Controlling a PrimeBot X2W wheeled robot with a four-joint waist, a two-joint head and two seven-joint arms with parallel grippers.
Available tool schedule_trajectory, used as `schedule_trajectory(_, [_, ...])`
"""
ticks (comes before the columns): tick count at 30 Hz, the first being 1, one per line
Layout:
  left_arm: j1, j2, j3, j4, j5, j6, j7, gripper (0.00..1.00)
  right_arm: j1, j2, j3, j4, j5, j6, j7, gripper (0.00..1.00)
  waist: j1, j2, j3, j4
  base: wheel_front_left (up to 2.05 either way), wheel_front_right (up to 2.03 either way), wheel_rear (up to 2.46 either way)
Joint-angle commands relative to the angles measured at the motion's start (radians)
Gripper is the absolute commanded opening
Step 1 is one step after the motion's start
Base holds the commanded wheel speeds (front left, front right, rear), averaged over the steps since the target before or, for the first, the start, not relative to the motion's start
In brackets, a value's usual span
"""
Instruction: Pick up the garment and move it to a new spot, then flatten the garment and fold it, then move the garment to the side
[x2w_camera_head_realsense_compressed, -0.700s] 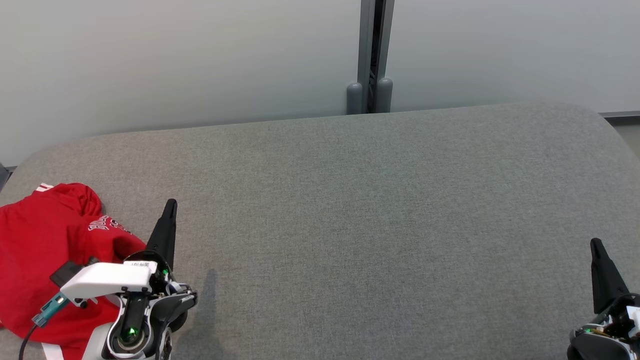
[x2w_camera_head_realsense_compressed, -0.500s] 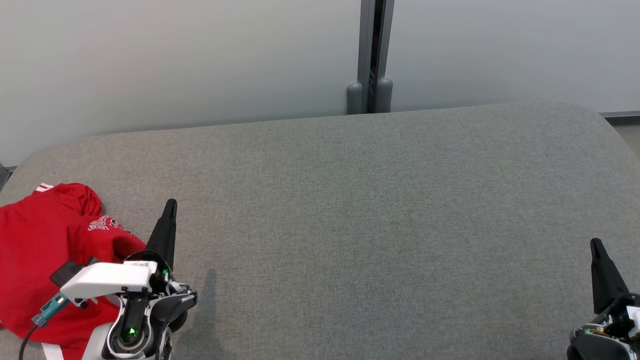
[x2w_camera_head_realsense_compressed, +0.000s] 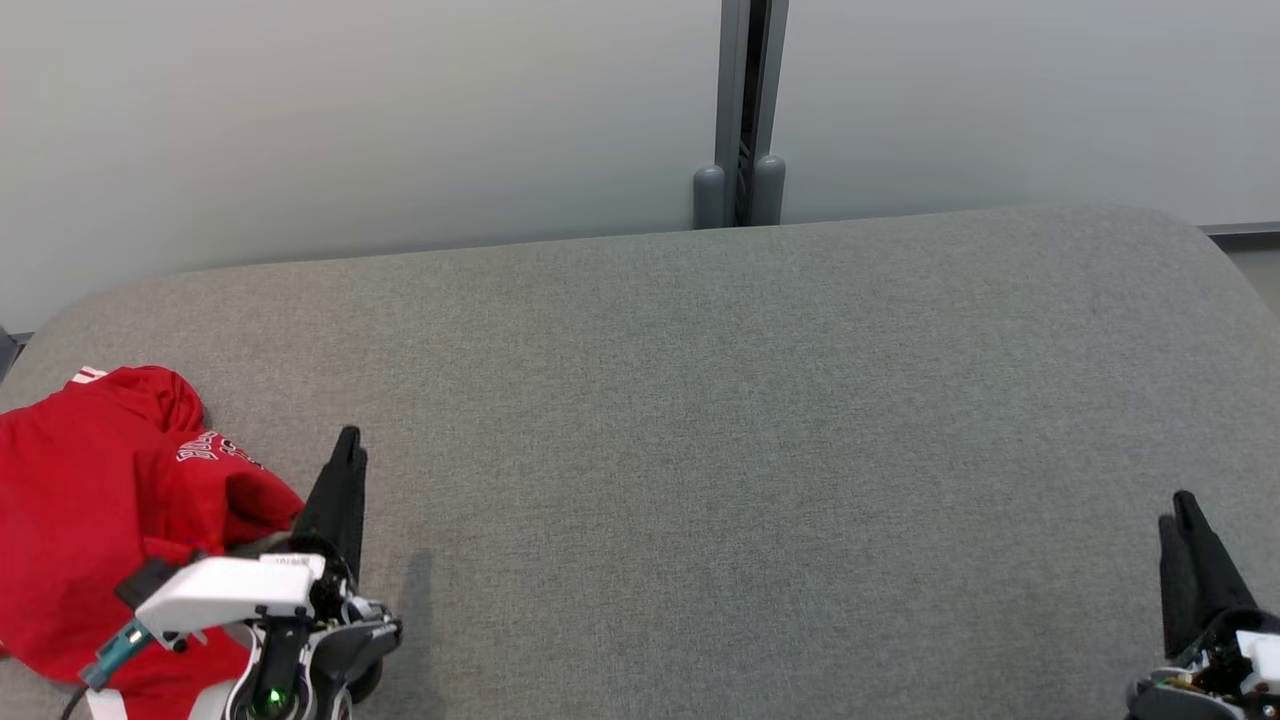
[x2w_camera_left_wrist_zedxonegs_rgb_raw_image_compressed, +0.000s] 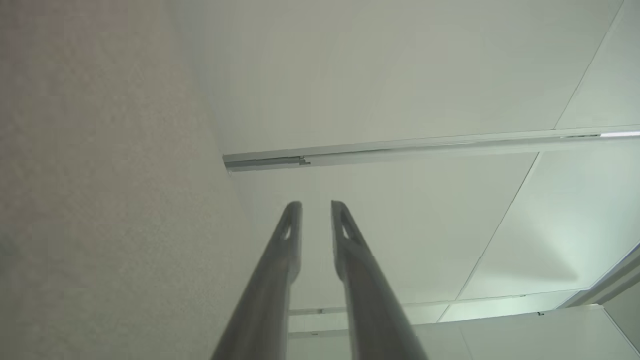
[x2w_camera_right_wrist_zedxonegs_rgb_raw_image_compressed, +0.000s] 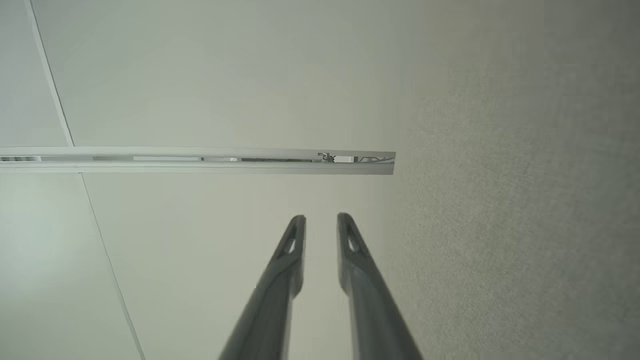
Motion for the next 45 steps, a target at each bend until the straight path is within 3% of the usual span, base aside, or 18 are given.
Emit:
schedule_trajectory(1, [0.007, -0.001, -0.001, 0.003, 0.000, 0.000, -0.001, 1.00, 0.002, 0.002, 0.001, 0.004, 0.000, 0.000, -0.001, 1.00, 0.0000, -0.0001, 0.000, 0.000, 0.00, 0.00, 0.00])
schedule_trajectory(11, [0.040, -0.001, -0.003, -0.032, 0.021, 0.000, -0.049, 1.00, -0.006, 0.002, 0.040, -0.001, -0.047, 0.000, -0.047, 1.00, 0.0000, -0.0001, 0.002, 0.000, 0.00, 0.00, 0.00])
schedule_trajectory(21, [0.061, 0.000, 0.002, -0.069, 0.060, 0.000, -0.096, 1.00, -0.043, -0.007, 0.064, 0.008, -0.166, 0.000, -0.091, 1.00, 0.0000, -0.0001, 0.004, 0.004, 0.00, 0.00, 0.00])
schedule_trajectory(31, [0.077, 0.002, 0.014, -0.111, 0.133, 0.000, -0.137, 1.00, -0.101, -0.037, 0.103, -0.001, -0.371, 0.000, -0.131, 1.00, 0.0000, -0.0001, 0.005, 0.009, 0.00, 0.00, 0.00])
schedule_trajectory(45, [0.094, 0.004, 0.038, -0.211, 0.339, -0.001, -0.185, 1.00, -0.154, -0.068, 0.168, -0.081, -0.708, 0.000, -0.177, 1.00, 0.0000, -0.0001, 0.011, 0.017, 0.00, 0.00, 0.00])
